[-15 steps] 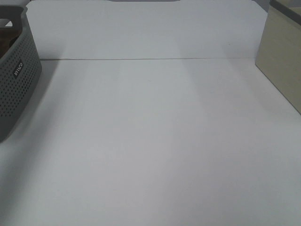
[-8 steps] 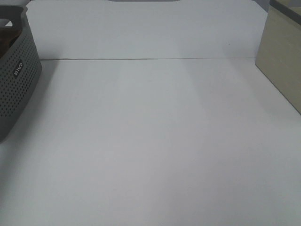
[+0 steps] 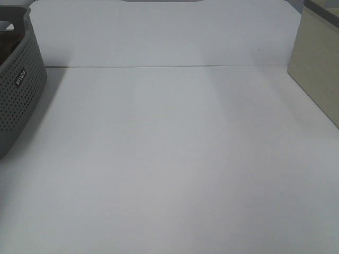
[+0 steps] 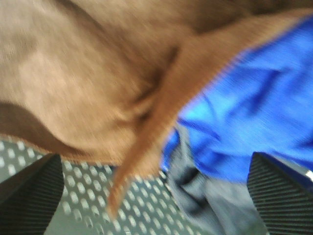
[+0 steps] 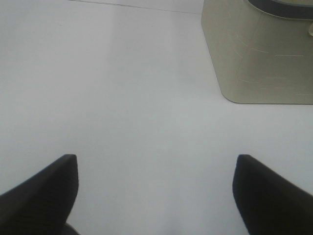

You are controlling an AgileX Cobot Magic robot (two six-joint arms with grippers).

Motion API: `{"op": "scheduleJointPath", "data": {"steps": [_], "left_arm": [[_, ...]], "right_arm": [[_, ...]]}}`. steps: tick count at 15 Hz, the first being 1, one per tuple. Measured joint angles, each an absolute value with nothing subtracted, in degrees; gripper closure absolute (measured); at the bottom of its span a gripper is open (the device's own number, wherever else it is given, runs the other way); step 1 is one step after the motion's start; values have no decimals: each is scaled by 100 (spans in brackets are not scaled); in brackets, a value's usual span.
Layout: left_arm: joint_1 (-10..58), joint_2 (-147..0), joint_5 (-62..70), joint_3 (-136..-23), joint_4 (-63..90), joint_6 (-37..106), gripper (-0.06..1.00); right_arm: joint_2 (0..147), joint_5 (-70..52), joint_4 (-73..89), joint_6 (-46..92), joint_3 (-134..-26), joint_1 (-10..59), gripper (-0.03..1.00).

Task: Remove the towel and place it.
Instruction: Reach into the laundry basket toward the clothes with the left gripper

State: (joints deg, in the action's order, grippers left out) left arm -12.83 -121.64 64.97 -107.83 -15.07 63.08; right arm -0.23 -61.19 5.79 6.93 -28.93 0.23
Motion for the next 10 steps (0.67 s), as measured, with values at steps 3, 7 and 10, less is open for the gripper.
{"op": "scheduleJointPath", "data": {"steps": [3,7,10], "left_arm": [[-1283,-12536,6371,-10812,-1536,6446,0],[-1283,-12662,6463,-10852,-1576,6469,9],[-1306,-12662,6520,-10858,-1604,6325,53]], "right_arm": [[-23,-6119,579,693,-2893,23,14],[-23,-6119,579,693,-2893,23,14],[-23,-6119,579,693,-2893,23,14]]}}
